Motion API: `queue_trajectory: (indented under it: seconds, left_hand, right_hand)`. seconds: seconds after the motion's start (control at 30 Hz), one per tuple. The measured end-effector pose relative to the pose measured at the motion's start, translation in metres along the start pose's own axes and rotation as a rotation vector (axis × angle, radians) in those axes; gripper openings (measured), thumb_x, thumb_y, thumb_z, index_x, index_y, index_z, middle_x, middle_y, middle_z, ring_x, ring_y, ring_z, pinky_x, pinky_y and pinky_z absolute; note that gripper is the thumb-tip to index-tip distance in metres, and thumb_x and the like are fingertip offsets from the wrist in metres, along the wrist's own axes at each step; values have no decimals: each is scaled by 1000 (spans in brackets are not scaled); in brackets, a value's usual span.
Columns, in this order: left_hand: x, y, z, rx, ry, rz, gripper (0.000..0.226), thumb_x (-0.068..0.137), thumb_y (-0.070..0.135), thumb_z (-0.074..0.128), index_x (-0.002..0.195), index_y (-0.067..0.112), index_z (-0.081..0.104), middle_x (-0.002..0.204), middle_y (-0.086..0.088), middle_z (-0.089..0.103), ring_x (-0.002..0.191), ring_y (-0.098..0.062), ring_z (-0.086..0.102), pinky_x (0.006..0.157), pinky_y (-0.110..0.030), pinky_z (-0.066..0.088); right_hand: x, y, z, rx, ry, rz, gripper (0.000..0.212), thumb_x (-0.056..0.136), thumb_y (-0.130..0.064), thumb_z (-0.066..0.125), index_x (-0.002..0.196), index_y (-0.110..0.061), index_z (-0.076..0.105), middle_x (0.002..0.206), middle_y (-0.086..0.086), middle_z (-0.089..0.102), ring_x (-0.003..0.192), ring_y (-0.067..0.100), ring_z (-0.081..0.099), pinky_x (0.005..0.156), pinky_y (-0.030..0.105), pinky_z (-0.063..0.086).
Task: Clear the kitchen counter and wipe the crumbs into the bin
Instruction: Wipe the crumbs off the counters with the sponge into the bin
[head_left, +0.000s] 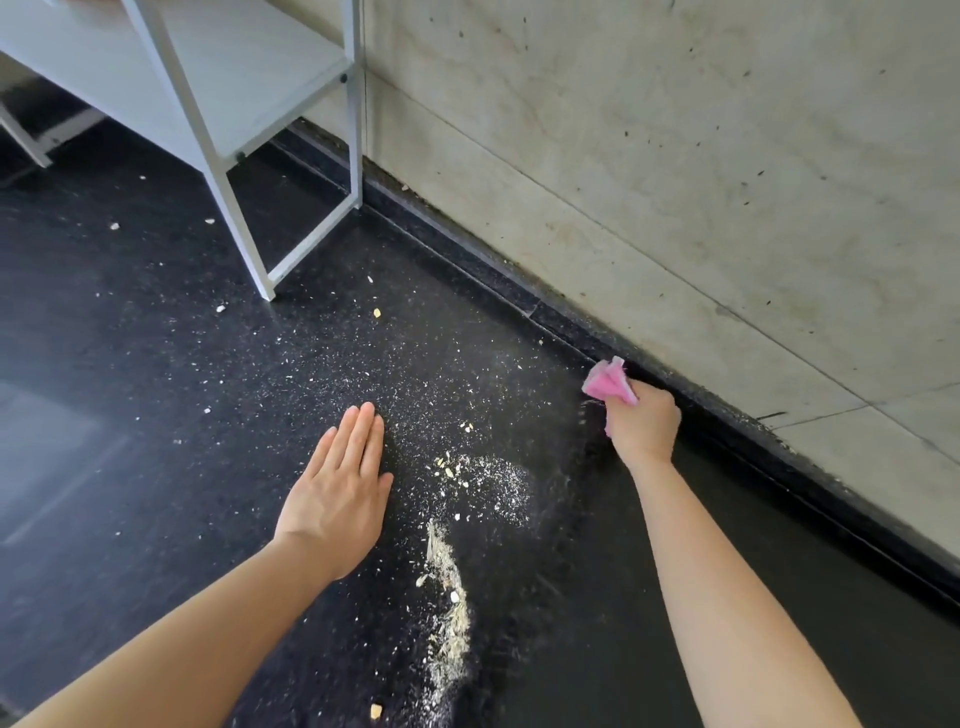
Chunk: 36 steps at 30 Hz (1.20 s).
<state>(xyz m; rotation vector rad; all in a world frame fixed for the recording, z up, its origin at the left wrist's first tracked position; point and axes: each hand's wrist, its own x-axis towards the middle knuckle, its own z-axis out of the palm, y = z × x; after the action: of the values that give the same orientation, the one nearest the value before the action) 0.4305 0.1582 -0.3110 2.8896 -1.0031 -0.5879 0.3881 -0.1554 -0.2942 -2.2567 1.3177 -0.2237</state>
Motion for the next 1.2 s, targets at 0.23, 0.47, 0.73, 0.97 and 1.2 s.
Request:
queue_trajectory:
  seconds: [0.23, 0.47, 0.73, 0.97, 1.2]
  left_hand:
    - [-1, 0, 1, 3, 13, 4, 69, 75, 39, -35, 135, 4, -33, 144, -12, -39, 131, -26, -37, 111, -36, -20]
    - [1, -3, 6, 9, 19, 25, 77, 66, 37, -47, 134, 3, -34, 143, -12, -41, 130, -28, -39, 110, -38, -21]
    - [2, -5, 9, -40, 52, 11, 69, 76, 38, -30, 136, 4, -30, 146, -11, -36, 131, -29, -37, 109, -38, -22]
    - [1, -6, 6, -79, 70, 12, 68, 78, 43, -26, 137, 10, -30, 147, -5, -35, 132, -24, -37, 108, -37, -25]
    - [-30, -62, 4, -243, 296, -205, 62, 91, 49, -9, 143, 17, -20, 151, 6, -26, 139, -11, -29, 113, -27, -21]
  right_hand:
    - [-6, -14, 8, -80, -16, -77, 32, 83, 3, 44, 56, -11, 50, 53, 7, 50, 53, 26, 50, 47, 29, 30]
    - [-1, -33, 17, -12, 49, -156, 38, 84, 3, 44, 50, -15, 47, 52, 10, 53, 52, 32, 53, 49, 34, 40]
    - [15, -68, 18, -63, -92, -346, 27, 73, 3, 47, 48, -6, 43, 46, 9, 39, 48, 23, 31, 49, 31, 22]
    - [-29, -79, 57, -20, -331, -481, 50, 91, 1, 45, 132, -26, 54, 125, -11, 59, 106, 21, 52, 88, 21, 45]
    - [-1, -100, 58, -33, -103, -373, 43, 91, 2, 44, 121, -20, 65, 102, 9, 67, 94, 30, 46, 75, 34, 30]
